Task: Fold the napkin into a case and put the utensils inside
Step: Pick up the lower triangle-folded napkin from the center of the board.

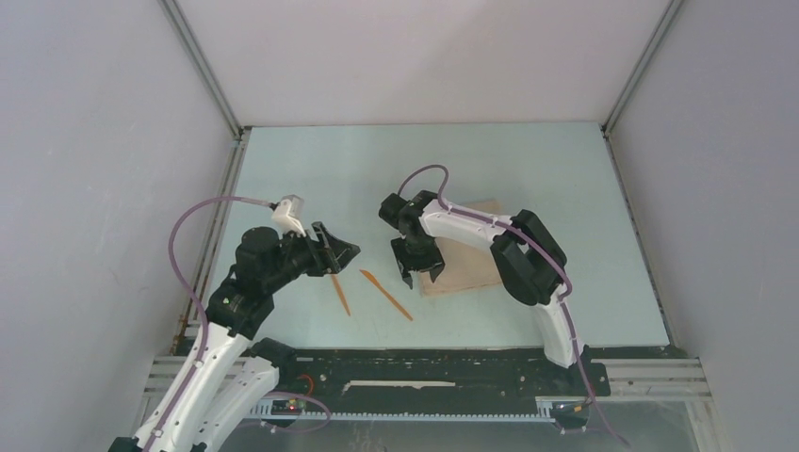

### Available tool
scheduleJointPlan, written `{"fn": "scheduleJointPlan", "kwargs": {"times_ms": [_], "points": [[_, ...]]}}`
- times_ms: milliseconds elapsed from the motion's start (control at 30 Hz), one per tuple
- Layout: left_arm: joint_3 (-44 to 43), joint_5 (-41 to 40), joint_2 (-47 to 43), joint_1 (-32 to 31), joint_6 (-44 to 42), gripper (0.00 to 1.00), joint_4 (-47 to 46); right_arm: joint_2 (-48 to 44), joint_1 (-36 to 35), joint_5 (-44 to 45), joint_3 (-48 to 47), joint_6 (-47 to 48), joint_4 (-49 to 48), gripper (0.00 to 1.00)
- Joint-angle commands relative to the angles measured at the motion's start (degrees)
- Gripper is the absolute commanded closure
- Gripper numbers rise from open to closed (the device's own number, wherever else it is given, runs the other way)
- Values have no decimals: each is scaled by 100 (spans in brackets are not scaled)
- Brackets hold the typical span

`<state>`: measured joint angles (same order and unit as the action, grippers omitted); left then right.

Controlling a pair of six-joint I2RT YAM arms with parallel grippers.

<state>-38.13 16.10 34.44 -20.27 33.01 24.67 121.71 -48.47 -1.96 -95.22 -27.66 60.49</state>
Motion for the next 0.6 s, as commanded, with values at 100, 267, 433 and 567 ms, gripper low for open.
{"fn": "scheduleJointPlan", "kwargs": {"times_ms": [100, 267, 433, 567], "points": [[7, 133, 28, 23, -50, 29, -109, 67, 77, 149, 192, -125, -240, 36], [-39, 145, 109, 19, -58, 29, -113, 60, 135, 195, 535, -164, -536, 41], [-143, 167, 242, 22, -92, 28, -112, 232, 155, 577, 739, -252, -681, 47], [-195, 173, 309, 18, -102, 28, -94, 338, 79, 1104, 827, -407, -646, 57]]}}
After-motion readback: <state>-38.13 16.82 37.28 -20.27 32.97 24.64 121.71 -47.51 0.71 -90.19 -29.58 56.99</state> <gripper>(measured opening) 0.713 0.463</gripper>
